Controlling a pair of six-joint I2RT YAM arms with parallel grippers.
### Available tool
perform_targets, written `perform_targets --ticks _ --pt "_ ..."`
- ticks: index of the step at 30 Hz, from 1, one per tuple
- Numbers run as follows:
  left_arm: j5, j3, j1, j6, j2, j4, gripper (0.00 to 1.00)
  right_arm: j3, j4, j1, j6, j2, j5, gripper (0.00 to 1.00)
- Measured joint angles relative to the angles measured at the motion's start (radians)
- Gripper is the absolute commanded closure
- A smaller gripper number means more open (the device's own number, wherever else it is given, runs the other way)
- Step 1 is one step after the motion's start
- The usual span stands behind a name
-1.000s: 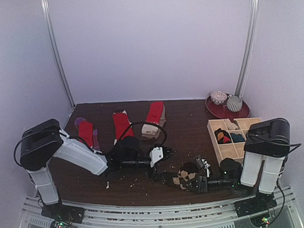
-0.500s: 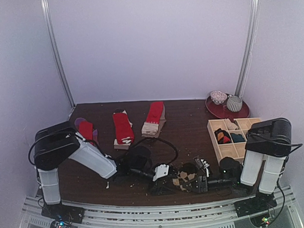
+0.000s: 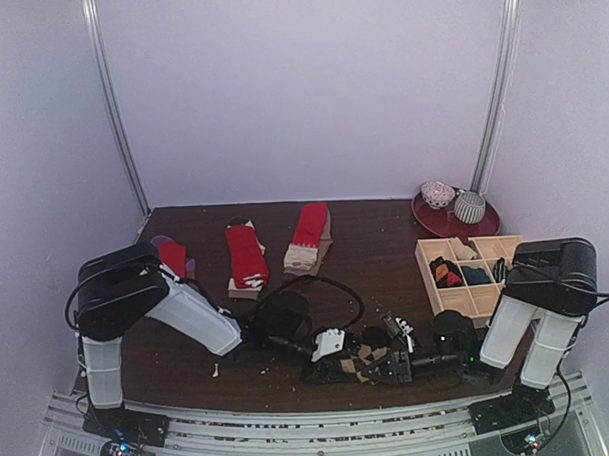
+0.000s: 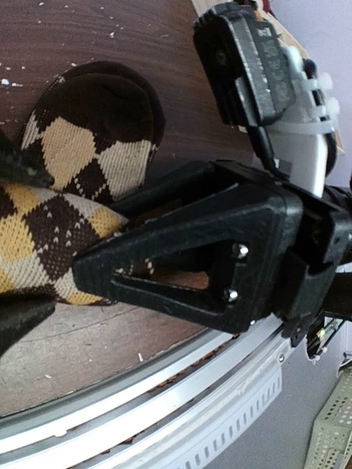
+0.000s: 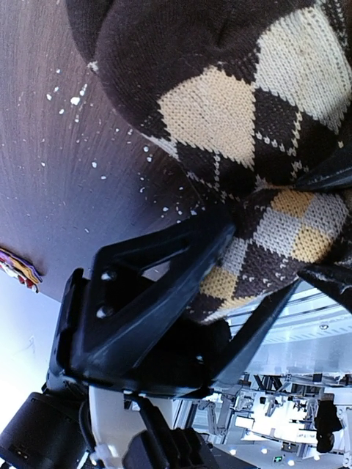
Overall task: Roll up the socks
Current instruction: Roll a pair of socks at the center of the board.
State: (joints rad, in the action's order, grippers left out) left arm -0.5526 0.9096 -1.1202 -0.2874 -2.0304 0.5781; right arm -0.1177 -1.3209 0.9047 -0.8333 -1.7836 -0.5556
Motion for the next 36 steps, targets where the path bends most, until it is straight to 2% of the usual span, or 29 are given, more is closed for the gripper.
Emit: perform_targets --ticks 3,6,7,11,13,17,22,25,28,30,36 --pt "0.001 0.008 0.001 -0.002 -0.010 -0.015 0.72 -0.004 0.012 0.000 0.005 0.003 -0.003 0.69" --pt "0.000 0.016 0.001 -0.003 -0.013 -0.032 0.99 -0.005 0.015 0.000 0.013 0.005 -0.004 0.69" --pt "0.002 0.017 0.001 0.004 -0.013 -0.035 1.00 -0.005 0.018 0.000 0.015 0.006 -0.005 0.68" --pt "0.007 0.022 0.003 0.021 -0.013 -0.047 1.00 -0.011 0.058 -0.002 0.020 0.031 -0.007 0.67" --pt "0.011 0.028 0.003 0.046 -0.013 -0.059 1.00 -0.023 0.116 -0.002 0.032 0.068 -0.006 0.57" --pt "0.028 0.047 0.003 0.142 -0.023 -0.080 1.00 -0.077 0.371 -0.001 0.101 0.211 0.013 0.43" --pt "0.036 0.045 0.003 0.266 -0.037 -0.060 1.00 -0.156 0.795 0.004 0.225 0.489 0.158 0.38" --pt "0.019 0.047 0.016 0.323 -0.045 -0.056 1.00 -0.164 0.919 0.005 0.277 0.657 0.261 0.37" --pt "-0.016 0.061 0.029 0.361 -0.058 -0.064 1.00 -0.123 0.939 0.020 0.306 0.784 0.343 0.37" --pt "-0.043 0.080 0.037 0.378 -0.067 -0.088 1.00 -0.074 0.922 0.052 0.317 0.813 0.390 0.36" --pt "-0.107 0.137 0.056 0.396 -0.089 -0.169 1.00 0.037 0.831 0.175 0.408 0.752 0.497 0.31"
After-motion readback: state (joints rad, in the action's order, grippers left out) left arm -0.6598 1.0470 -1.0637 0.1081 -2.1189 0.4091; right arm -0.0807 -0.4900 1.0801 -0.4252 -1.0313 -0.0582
